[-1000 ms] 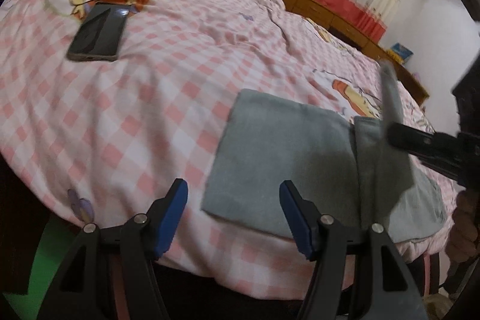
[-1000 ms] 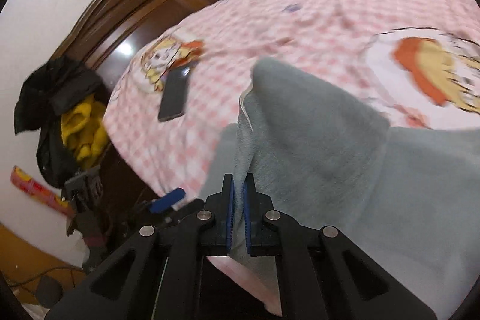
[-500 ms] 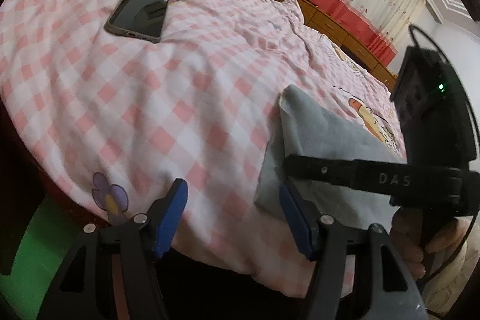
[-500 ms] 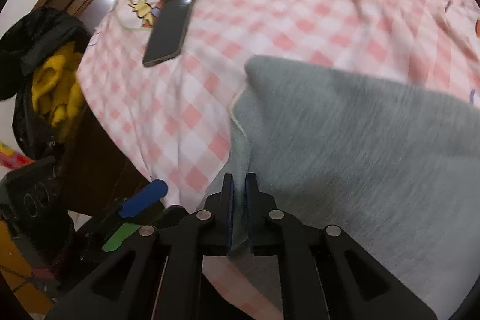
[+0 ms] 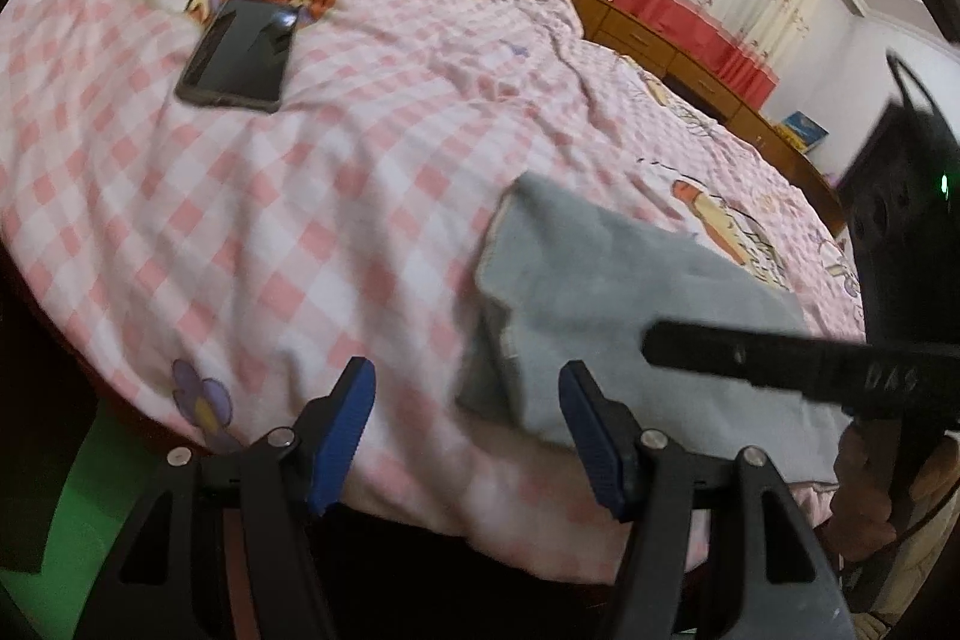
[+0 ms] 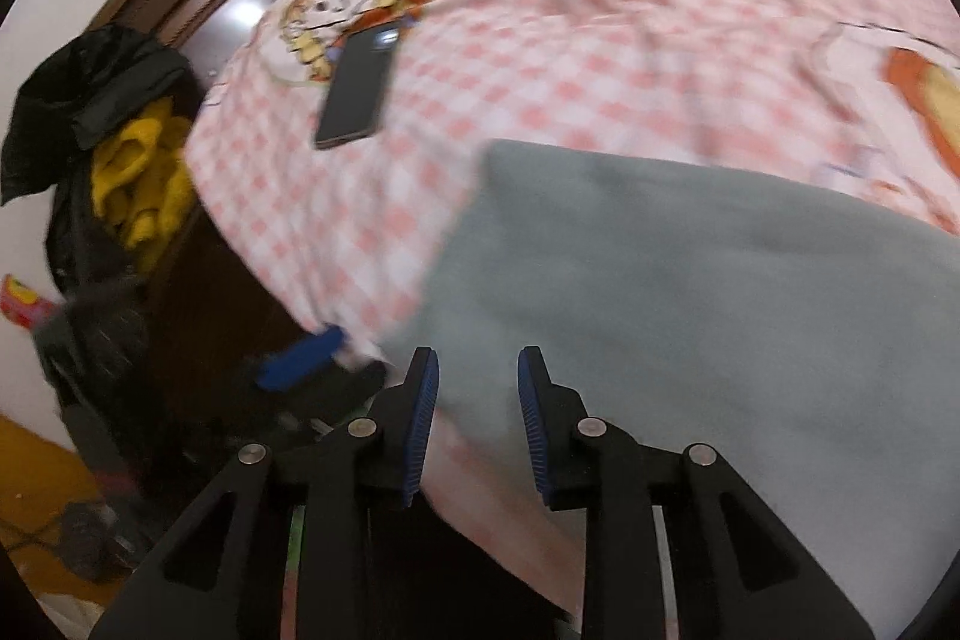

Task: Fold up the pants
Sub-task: 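Grasp the folded pants edge with the right tool and lift it, then fold the lifted pants over with the right tool and release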

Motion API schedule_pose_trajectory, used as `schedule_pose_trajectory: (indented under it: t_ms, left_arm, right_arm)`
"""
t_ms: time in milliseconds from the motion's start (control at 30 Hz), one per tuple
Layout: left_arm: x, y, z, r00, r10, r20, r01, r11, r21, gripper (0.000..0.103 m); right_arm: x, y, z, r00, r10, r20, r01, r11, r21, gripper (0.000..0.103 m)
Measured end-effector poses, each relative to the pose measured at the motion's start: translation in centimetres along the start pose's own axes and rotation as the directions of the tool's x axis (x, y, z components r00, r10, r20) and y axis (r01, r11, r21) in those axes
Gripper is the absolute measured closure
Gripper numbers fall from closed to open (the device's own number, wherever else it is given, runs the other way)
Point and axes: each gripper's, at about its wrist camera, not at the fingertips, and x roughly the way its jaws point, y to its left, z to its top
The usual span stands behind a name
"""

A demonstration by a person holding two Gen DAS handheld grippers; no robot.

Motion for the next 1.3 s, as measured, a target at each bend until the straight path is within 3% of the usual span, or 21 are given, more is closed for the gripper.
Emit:
schedule_pose_trajectory:
  t_ms: [300,467,700,800,867,1033,1167,1300]
  left_arm:
    - [-0.5,-4.0,0.8,0.999,-0.045,0.006,0.044,0.994,0.1,0.036]
    - [1.3,-5.9,1.1,0.998,-0.049,-0.034,0.052,0.993,0.105,0.037]
    - [4.8,-7.7,1.4,0.997,-0.055,-0.053,0.062,0.987,0.146,0.04]
    - [7.9,-6.8,1.4,0.992,0.032,-0.125,-0.017,0.992,0.124,0.059]
    - [8.3,-6.2,1.6,0.992,0.018,-0.125,-0.006,0.996,0.094,0.06]
    - [8.4,-5.9,1.7,0.99,0.016,-0.139,-0.003,0.996,0.092,0.06]
    - [8.4,-6.1,1.8,0.99,0.02,-0.139,-0.008,0.996,0.085,0.06]
    - [8.4,-6.3,1.7,0.991,0.024,-0.134,-0.011,0.995,0.095,0.06]
  right_arm:
    - [-6.3,-7.7,-3.4,0.974,-0.212,0.083,0.201,0.972,0.12,0.075]
    - [-8.6,-11.9,-5.3,0.916,-0.381,0.127,0.35,0.912,0.216,0.075]
    - [-10.0,-16.8,-2.3,0.871,-0.453,0.192,0.389,0.873,0.294,0.075]
    - [-8.0,-19.0,-0.4,0.882,-0.447,0.147,0.388,0.868,0.31,0.074]
    - [-6.9,-20.5,0.4,0.888,-0.435,0.146,0.371,0.868,0.33,0.074]
    - [-6.0,-21.4,2.4,0.877,-0.454,0.159,0.387,0.862,0.328,0.074]
    - [-8.3,-20.8,1.5,0.885,-0.428,0.182,0.352,0.873,0.337,0.074]
    - [-12.3,-20.5,-1.6,0.866,-0.453,0.212,0.365,0.862,0.35,0.074]
